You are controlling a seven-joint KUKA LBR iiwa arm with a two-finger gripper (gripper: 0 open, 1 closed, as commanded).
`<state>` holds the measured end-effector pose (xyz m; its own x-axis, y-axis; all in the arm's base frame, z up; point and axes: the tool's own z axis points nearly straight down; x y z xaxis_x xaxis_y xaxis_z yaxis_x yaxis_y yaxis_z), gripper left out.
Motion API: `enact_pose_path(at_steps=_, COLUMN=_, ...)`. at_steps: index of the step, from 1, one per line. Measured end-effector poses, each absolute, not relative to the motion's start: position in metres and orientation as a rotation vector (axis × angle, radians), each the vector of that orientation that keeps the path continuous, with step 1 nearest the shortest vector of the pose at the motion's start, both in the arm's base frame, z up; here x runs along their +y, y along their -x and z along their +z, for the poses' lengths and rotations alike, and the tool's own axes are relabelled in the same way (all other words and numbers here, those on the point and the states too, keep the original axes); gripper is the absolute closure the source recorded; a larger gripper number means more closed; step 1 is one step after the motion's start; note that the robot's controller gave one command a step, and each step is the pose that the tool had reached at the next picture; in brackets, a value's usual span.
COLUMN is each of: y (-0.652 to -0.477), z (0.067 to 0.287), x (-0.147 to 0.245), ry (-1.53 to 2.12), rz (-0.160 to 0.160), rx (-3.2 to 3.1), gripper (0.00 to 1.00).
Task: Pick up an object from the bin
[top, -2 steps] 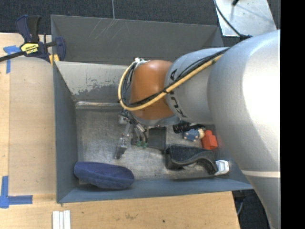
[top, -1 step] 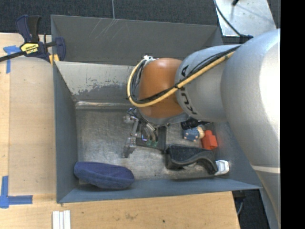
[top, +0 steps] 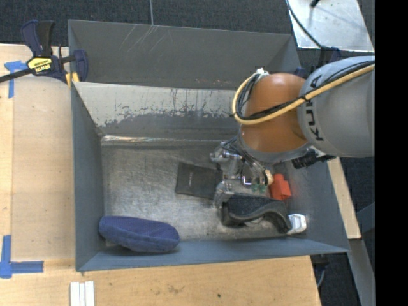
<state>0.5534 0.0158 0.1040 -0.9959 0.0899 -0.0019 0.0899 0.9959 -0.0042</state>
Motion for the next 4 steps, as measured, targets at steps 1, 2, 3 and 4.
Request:
enact_pose_path(at_steps=1, y=-0.553, z=0.103, x=0.022, ry=-0.132, rz=0.000, rx=3.139, gripper=1.00)
enact_pose_path(at_steps=2, y=-0.549, z=0.161, x=0.028, ry=-0.140, rz=0.001, rx=3.130, gripper=1.00)
enact_pose_path(at_steps=3, y=-0.604, z=0.170, x=0.047, ry=0.265, rz=0.000, rx=3.123, gripper=1.00)
enact_pose_path(at_steps=4, y=-0.603, z=0.170, x=0.046, ry=0.261, rz=0.001, rx=3.125, gripper=0.00)
